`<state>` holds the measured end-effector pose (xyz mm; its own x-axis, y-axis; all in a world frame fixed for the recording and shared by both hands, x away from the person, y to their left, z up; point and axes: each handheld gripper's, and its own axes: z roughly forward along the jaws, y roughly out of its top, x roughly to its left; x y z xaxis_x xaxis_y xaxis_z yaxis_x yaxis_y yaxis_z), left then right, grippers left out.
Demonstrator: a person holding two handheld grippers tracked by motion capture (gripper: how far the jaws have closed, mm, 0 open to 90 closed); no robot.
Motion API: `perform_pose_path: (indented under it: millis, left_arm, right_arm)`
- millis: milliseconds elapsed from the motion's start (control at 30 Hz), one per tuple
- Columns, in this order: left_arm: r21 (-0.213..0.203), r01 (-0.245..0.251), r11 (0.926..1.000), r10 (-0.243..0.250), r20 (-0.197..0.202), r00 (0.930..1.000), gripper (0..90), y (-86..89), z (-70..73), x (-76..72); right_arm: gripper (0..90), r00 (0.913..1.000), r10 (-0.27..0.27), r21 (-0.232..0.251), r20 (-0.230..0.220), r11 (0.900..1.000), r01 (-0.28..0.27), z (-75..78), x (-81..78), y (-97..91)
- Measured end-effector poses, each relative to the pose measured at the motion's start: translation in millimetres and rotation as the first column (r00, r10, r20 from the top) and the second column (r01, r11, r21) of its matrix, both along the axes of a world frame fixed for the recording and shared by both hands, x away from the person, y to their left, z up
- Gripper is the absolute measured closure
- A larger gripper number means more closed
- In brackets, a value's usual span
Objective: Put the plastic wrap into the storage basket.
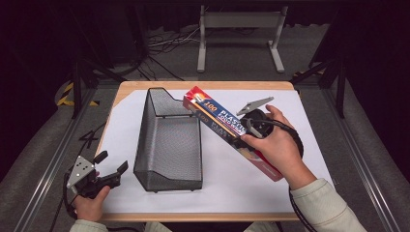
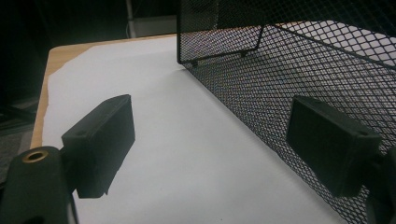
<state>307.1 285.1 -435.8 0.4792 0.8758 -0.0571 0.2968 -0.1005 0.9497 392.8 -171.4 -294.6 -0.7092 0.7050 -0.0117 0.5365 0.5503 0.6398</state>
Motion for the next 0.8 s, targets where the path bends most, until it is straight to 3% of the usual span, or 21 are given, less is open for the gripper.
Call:
perform_pose_path:
  millis: [500, 800]
  left_arm:
    - [-0.002, 0.003, 1.0, -0.003, 0.0, 1.0, 16.5, -0.4, -0.3, 0.3]
    - [-0.008, 0.002, 1.0, -0.002, 0.001, 1.0, 16.5, -0.3, -0.8, -0.5]
  right_arm:
    - [39.7, 0.9989, 0.037, 0.008, -0.03, 0.9993, -0.037, 11.7, 6.3, 54.6]
    - [39.6, 0.9977, 0.013, 0.019, -0.066, 0.9998, -0.012, 13.5, 8.6, 86.4]
